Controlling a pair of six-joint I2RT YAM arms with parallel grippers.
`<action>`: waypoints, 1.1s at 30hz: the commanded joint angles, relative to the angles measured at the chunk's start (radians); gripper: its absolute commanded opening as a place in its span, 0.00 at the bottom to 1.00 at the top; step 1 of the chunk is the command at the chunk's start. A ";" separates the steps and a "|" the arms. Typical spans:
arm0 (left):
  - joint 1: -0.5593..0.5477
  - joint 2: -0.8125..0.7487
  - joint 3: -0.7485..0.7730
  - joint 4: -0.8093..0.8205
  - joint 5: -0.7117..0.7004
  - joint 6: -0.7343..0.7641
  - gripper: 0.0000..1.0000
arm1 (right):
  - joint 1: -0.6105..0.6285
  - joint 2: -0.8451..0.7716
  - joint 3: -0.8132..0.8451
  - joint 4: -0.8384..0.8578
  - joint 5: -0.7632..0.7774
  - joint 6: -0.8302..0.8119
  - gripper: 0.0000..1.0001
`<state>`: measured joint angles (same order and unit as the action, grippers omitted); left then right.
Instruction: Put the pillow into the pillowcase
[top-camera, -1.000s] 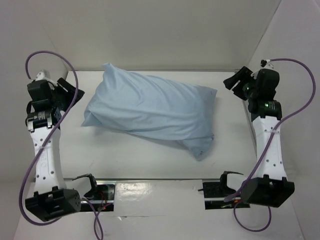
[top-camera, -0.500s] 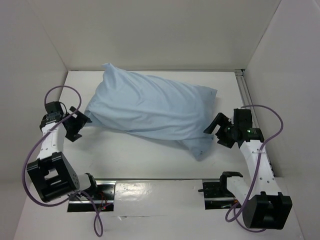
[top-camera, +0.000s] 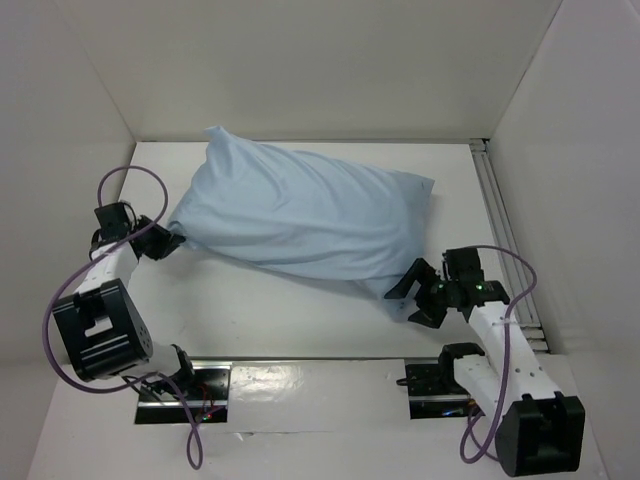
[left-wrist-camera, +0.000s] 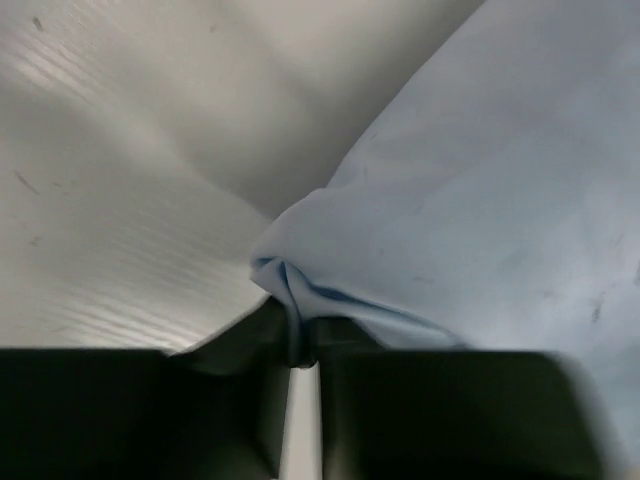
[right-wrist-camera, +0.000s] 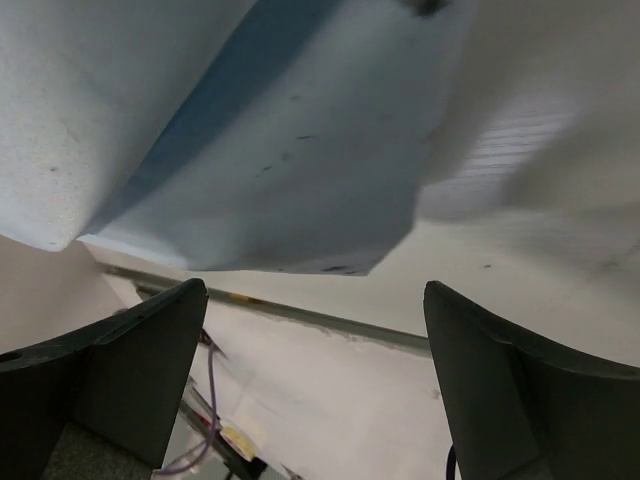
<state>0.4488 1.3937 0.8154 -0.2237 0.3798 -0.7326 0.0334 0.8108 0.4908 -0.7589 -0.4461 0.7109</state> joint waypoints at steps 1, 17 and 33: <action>0.011 0.033 0.016 0.076 0.056 -0.002 0.01 | 0.078 0.025 -0.012 0.176 -0.057 0.047 0.96; 0.011 -0.004 0.076 0.047 0.103 -0.002 0.00 | 0.221 -0.014 0.161 0.065 0.461 0.134 0.00; 0.195 -0.160 0.456 -0.094 0.248 -0.145 0.00 | 0.221 0.103 0.992 -0.257 1.168 -0.094 0.00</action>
<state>0.5400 1.2896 1.1534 -0.4046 0.7586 -0.8211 0.2874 0.9291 1.2652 -0.9684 0.3336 0.6945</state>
